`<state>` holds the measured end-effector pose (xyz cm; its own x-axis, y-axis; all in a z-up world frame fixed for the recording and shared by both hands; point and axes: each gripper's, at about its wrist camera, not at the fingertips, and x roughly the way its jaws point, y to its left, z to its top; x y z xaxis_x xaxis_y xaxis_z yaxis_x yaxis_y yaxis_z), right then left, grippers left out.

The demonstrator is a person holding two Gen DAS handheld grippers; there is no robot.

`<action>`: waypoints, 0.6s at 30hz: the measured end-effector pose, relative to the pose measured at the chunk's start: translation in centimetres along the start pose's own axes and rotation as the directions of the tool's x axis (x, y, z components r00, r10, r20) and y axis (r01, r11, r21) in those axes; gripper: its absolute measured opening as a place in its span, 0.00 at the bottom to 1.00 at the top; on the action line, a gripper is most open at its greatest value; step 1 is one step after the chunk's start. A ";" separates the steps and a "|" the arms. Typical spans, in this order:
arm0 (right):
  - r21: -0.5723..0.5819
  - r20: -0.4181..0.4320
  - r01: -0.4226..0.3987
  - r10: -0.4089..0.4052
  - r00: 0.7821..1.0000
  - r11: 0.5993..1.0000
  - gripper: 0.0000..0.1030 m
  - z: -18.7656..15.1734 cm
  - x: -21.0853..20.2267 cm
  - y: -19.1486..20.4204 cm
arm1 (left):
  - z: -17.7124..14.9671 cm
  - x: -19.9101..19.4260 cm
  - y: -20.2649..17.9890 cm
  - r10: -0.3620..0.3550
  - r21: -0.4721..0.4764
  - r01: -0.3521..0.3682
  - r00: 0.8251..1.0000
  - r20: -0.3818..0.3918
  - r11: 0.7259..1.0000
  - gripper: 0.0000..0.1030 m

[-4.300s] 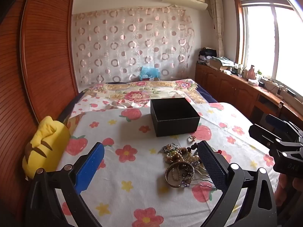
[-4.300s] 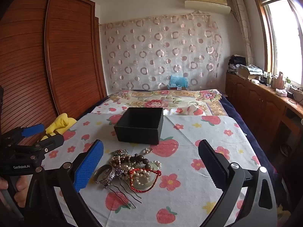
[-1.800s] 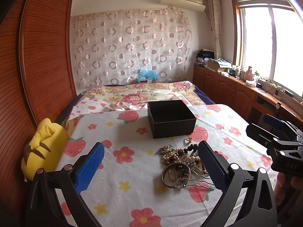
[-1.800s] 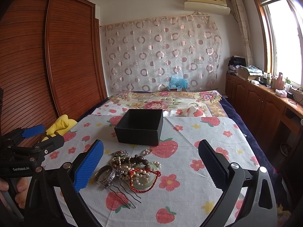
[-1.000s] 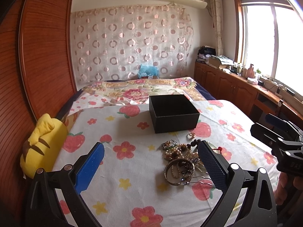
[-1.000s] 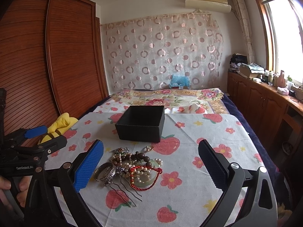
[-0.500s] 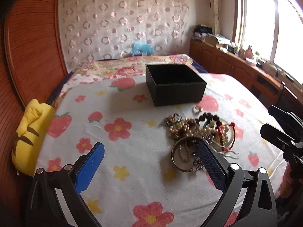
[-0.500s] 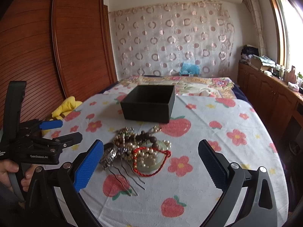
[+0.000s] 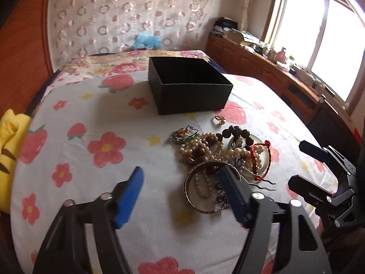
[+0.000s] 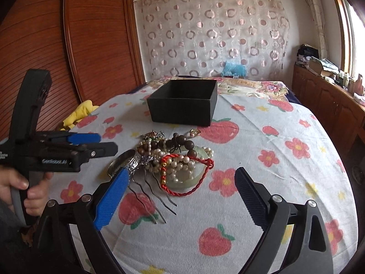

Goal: Organize jewelry
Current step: 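Lower the left tool onto the silver bangle and close on it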

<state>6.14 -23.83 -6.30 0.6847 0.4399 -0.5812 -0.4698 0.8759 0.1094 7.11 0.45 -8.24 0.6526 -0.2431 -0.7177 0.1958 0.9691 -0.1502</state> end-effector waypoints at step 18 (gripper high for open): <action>-0.023 -0.037 -0.038 0.038 0.999 0.999 0.92 -0.2 0.5 0.8 | -0.1 2.9 -0.9 -0.033 0.058 0.038 0.996 -0.086 0.998 0.08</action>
<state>6.02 -22.94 -6.66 0.6452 0.4648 -0.6064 -0.5087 0.8535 0.1129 8.81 -1.11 -10.25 0.5804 -0.2706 -0.7681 0.2629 0.9549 -0.1378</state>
